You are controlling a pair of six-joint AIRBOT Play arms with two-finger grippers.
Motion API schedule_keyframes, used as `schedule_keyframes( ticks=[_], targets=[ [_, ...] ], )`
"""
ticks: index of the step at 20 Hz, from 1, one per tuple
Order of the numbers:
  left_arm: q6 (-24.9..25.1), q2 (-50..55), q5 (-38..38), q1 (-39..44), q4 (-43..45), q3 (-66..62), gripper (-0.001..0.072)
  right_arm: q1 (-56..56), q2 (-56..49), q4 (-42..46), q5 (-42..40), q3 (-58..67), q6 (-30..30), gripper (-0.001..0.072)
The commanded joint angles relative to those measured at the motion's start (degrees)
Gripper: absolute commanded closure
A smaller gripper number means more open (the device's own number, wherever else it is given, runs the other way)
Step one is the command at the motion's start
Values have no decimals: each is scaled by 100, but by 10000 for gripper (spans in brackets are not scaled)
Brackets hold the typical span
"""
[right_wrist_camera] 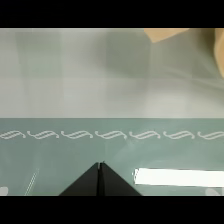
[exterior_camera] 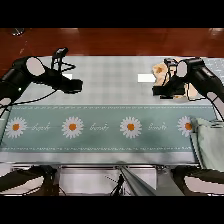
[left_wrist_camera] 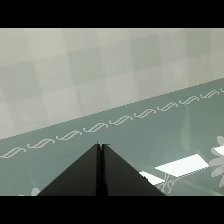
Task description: Fold the shirts.
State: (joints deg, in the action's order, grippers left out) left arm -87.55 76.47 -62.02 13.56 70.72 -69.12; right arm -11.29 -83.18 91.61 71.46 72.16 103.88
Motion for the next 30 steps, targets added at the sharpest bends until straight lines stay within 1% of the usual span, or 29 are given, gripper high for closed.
schedule_keyframes(
  ticks=[1,14,17,18,19,20,21,22,23,24,25,26,27,29,30],
  targets=[
    [2,4,2,4,2,0,683,-7,-4,0,0,-2,2,687],
    [0,4,2,4,2,0,683,-7,-4,-9,-13,-2,4,687],
    [2,9,35,4,2,2,683,-7,-4,101,-319,-2,0,687],
    [2,24,177,4,2,2,682,-7,-4,358,-734,-2,-2,687],
    [2,52,472,2,7,2,680,-7,-4,723,-1069,-2,0,686],
    [4,81,721,-13,17,2,643,-2,-9,1274,-1443,-2,101,598],
    [4,118,1036,-39,151,2,446,31,-13,1790,-1847,-2,278,246],
    [2,144,1276,-59,415,0,92,107,-13,2190,-2319,-2,330,90],
    [-17,175,1515,-103,776,0,1,254,-13,2492,-2881,0,402,85],
    [-17,195,1668,-175,1082,0,2,470,-46,2632,-3346,26,671,85],
    [-20,216,1753,-289,1285,0,2,730,-151,2634,-3567,122,999,85],
    [-20,243,1757,-420,1335,0,3,975,-306,2603,-3591,238,1226,85],
    [-22,275,1740,-570,1331,0,3,1213,-509,2518,-3563,354,1279,85],
    [-87,323,1633,-817,1331,2,3,1659,-990,2164,-3311,610,1261,85],
    [-168,345,1558,-914,1331,7,3,1845,-1228,1838,-3141,734,1167,85]
  ],
)
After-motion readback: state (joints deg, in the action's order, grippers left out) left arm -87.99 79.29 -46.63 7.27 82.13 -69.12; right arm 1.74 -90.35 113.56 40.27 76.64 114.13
